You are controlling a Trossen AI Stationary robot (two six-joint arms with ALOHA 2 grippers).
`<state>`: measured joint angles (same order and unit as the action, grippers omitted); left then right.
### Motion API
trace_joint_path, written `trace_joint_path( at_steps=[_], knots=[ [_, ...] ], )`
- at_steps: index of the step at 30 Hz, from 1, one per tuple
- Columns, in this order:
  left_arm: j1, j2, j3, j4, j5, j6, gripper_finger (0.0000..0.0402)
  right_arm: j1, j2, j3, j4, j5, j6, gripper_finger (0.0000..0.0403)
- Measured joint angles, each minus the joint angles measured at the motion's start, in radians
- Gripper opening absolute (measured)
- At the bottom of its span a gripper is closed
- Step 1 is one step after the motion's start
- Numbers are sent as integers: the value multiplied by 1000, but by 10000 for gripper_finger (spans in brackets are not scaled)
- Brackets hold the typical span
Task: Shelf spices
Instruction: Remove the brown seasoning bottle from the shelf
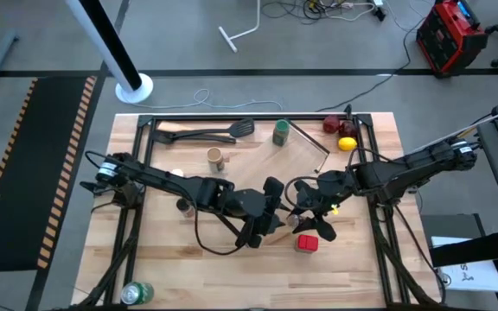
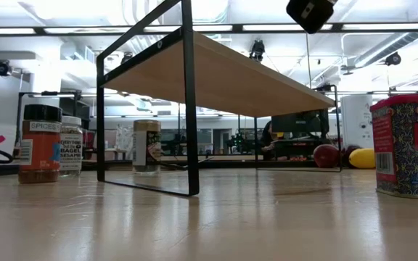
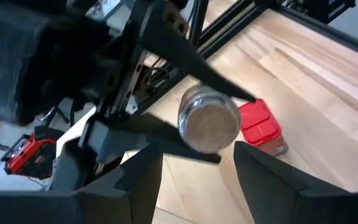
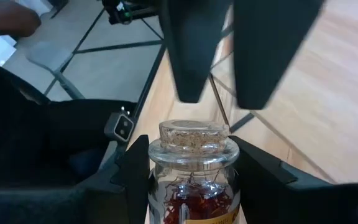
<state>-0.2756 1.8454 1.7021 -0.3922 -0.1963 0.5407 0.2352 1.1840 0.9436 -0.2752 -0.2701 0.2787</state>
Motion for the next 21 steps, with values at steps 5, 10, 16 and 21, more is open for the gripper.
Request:
trace_joint_path(
  at_steps=[5, 10, 16, 21],
  knots=[
    [-2, 0, -8, 9, 5, 0, 198, -2, 10, 0, 30, 0, 9, 166],
    [-12, 0, -18, 55, 30, -2, 210, -5, 10, 0, 37, 0, 12, 166],
    [-13, 35, -20, 99, 26, 2, 223, -6, 10, 0, 49, -1, 22, 167],
    [-15, 69, -15, 131, -83, 11, 225, -7, 11, 0, 55, 1, 29, 167]
  ],
)
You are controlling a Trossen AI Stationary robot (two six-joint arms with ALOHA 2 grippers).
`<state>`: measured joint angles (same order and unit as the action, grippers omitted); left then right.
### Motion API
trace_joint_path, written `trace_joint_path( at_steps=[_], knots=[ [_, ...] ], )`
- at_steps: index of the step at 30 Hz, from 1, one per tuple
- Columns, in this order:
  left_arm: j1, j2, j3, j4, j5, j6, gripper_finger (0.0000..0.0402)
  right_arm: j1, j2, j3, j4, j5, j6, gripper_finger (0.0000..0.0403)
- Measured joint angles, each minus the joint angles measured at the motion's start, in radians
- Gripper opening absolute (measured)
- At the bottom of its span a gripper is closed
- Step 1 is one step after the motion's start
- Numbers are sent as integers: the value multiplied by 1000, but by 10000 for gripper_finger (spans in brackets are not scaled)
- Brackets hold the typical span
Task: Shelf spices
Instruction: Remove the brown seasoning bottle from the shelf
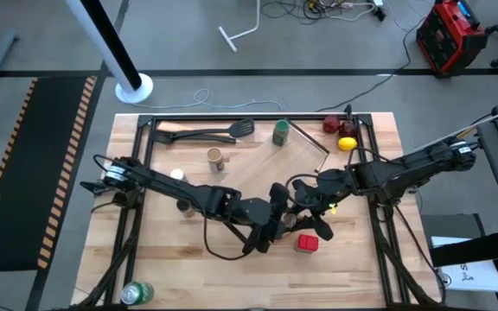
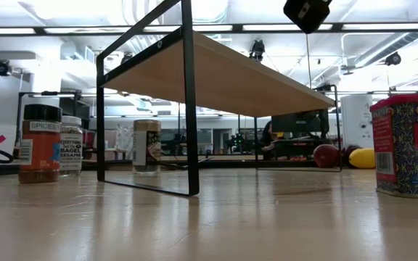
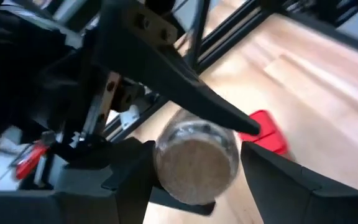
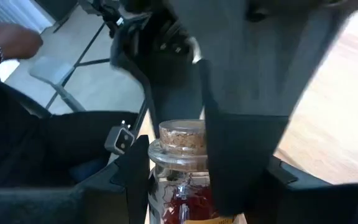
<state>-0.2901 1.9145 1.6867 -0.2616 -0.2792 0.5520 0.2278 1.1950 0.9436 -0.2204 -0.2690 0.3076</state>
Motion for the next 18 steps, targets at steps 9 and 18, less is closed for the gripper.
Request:
trace_joint_path(
  at_steps=[9, 18],
  knots=[
    [2, 13, 0, 35, 31, 6, 198, 1, -2, 0, -5, -5, -2, 167],
    [1, 14, 0, 36, 27, 6, 165, 1, -1, 0, -11, -8, -7, 169]
  ],
)
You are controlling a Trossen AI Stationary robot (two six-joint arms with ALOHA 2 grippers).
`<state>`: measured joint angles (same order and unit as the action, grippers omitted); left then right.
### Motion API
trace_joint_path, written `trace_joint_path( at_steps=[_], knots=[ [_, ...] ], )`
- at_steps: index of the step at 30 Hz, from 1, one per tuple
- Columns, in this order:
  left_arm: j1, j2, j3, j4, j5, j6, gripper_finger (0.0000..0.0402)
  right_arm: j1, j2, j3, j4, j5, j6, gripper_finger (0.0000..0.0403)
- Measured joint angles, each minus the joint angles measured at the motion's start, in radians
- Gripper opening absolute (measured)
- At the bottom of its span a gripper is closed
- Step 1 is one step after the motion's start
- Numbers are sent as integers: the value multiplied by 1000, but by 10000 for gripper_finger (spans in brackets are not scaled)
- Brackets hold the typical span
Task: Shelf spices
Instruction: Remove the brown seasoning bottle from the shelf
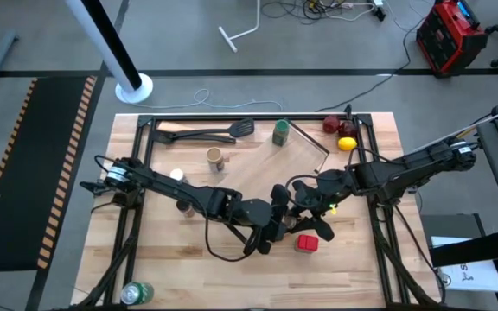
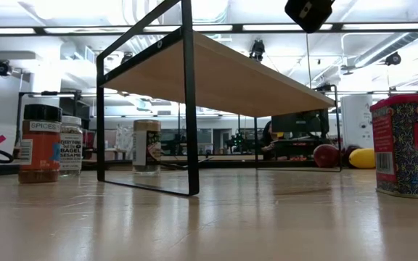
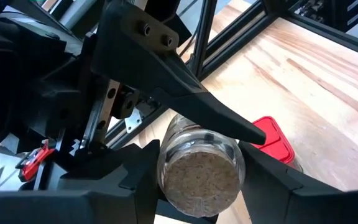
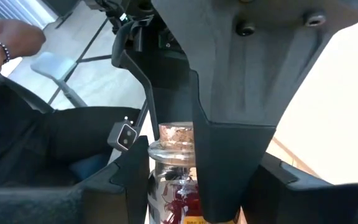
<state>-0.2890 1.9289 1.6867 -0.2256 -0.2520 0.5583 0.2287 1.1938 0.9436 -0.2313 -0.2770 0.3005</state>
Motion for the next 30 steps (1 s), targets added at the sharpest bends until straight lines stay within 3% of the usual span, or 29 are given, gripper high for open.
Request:
trace_joint_path(
  at_steps=[13, 23, 30],
  knots=[
    [3, 0, 0, -1, -8, -101, 166, 0, -8, 1, -7, -1, 30, 227],
    [3, -16, 0, -129, -1, -269, 165, 22, -119, 2, -149, 252, -24, 230],
    [7, -26, 0, -194, 2, -363, 165, 65, -92, 2, -160, 308, -27, 219]
  ],
)
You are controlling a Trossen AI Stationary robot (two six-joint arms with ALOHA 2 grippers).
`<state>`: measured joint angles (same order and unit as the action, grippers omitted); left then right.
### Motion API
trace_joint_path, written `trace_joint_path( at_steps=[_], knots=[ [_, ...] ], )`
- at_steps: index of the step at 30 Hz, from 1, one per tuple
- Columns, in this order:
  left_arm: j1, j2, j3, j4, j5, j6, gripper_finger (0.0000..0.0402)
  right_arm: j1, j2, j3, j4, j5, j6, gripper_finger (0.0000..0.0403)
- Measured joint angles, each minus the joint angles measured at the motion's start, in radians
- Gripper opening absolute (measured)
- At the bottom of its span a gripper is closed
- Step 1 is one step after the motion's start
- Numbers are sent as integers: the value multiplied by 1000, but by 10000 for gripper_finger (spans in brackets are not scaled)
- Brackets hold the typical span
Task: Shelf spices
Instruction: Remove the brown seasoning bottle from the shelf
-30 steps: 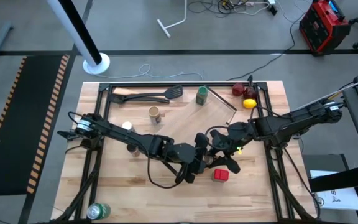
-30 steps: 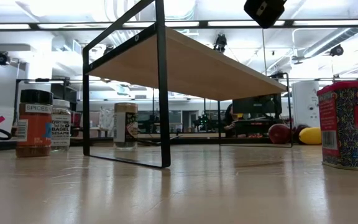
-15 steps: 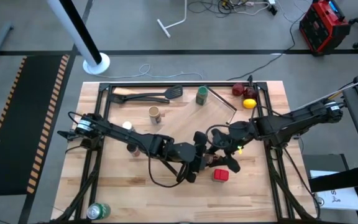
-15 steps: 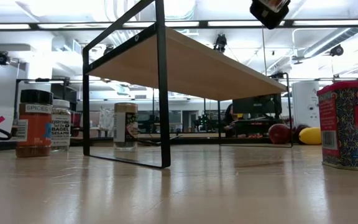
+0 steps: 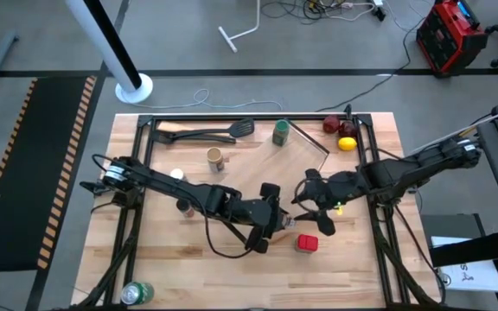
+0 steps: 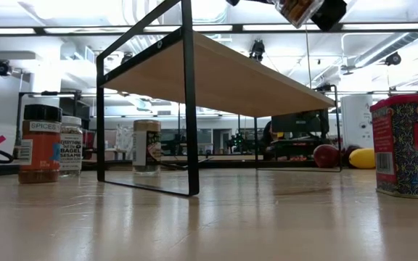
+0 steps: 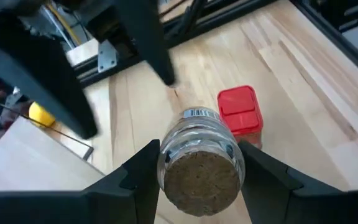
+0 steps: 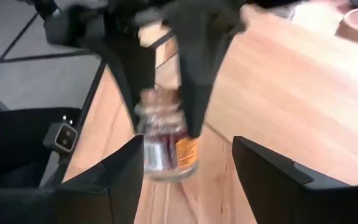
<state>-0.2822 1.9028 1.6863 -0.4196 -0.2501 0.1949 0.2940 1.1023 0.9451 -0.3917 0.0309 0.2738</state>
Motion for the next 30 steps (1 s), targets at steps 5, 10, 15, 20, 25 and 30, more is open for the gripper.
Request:
trace_joint_path(
  at_steps=[5, 10, 15, 20, 25, 30],
  knots=[
    [3, -20, 0, -18, -1, -86, 166, 79, 25, 0, 4, 138, 2, 213],
    [10, -42, 0, -28, -2, -147, 166, 188, 28, 0, 0, 414, -35, 215],
    [26, -57, 0, -31, -5, -190, 167, 274, 52, 0, 0, 616, -64, 225],
    [51, -76, 0, -1, -19, -222, 167, 330, 109, 0, 4, 801, -82, 235],
    [70, -81, 0, 58, -21, -246, 167, 359, 182, 25, 9, 1000, -84, 240],
    [85, -79, 0, 71, -19, -287, 168, 363, 280, 116, -6, 1108, -132, 245]
  ],
)
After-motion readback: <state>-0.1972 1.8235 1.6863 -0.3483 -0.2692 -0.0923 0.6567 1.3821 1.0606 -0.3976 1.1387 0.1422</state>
